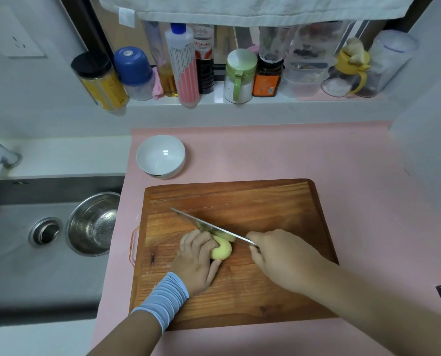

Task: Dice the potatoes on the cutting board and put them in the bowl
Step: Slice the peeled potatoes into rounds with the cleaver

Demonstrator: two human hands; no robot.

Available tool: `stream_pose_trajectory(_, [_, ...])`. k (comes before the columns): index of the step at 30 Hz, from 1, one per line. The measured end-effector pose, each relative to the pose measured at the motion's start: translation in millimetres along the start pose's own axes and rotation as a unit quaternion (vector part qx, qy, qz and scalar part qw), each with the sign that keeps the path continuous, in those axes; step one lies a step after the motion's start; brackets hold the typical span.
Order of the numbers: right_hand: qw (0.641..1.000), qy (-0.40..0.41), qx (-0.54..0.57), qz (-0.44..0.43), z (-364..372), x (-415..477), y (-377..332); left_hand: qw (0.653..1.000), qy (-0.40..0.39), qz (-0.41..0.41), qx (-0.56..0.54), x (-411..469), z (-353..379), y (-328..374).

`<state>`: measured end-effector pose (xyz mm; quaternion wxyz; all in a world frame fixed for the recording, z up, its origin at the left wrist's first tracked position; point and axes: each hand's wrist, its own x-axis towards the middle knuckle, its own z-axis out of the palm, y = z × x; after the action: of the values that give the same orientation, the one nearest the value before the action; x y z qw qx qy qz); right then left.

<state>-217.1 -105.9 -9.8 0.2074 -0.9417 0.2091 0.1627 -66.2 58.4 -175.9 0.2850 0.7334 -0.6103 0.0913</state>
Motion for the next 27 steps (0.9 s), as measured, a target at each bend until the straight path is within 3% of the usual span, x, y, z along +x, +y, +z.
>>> stream_pose_trajectory(27, [0.997,-0.047,0.064,0.010,9.1,15.0,8.3,1.000,0.000,0.002,-0.020,-1.5,0.1,-1.4])
